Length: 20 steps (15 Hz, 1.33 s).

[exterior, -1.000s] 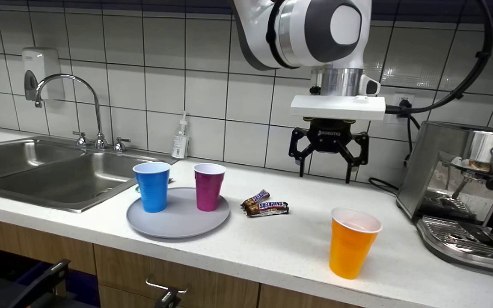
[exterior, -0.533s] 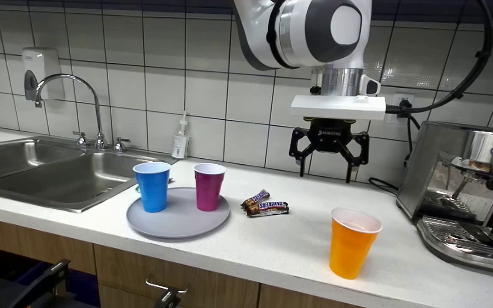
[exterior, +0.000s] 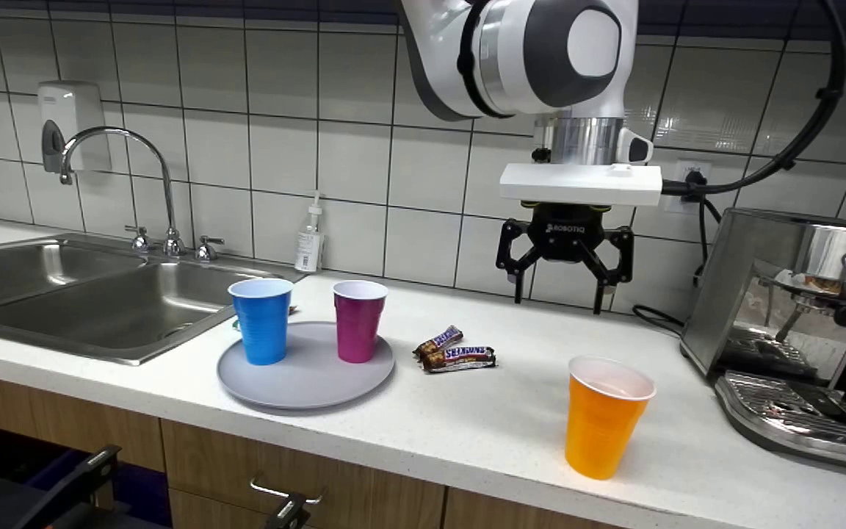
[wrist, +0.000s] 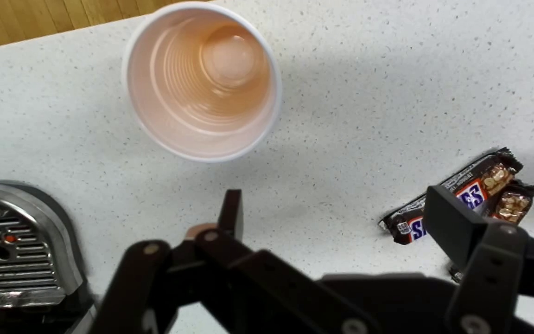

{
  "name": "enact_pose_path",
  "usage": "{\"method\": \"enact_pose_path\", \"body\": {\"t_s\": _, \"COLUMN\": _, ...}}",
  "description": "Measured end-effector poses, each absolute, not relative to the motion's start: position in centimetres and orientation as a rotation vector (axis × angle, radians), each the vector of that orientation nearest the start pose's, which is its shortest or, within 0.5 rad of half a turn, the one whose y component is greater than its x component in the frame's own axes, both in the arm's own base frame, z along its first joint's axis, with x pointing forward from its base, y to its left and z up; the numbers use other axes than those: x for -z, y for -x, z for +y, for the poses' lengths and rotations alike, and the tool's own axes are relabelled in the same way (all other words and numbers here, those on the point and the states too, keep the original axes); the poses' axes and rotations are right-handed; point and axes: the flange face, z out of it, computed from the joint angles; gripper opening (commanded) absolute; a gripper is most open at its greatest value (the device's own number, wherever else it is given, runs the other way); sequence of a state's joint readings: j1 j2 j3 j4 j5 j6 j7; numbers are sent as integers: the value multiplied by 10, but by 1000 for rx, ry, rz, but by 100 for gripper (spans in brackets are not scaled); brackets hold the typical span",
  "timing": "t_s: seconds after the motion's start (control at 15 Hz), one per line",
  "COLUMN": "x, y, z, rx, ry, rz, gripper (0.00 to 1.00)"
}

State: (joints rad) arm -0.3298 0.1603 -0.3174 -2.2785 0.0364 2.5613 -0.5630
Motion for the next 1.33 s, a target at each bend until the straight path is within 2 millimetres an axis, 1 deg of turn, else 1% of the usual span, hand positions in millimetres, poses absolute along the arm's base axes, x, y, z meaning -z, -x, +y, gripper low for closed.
{"method": "enact_pose_path", "body": {"t_s": 0.27, "x": -300, "y": -434, "z": -327, "rx": 144, "ry": 3228, "rz": 170, "gripper": 100}}
{"method": "enact_pose_path", "body": {"t_s": 0.8, "x": -290, "y": -428, "z": -321, "rx": 109, "ry": 3217, "rz": 162, "gripper": 100}}
{"method": "enact_pose_path", "body": {"t_s": 1.33, "x": -289, "y": -421, "z": -328, "rx": 104, "ry": 3216, "rz": 180, "gripper": 100}}
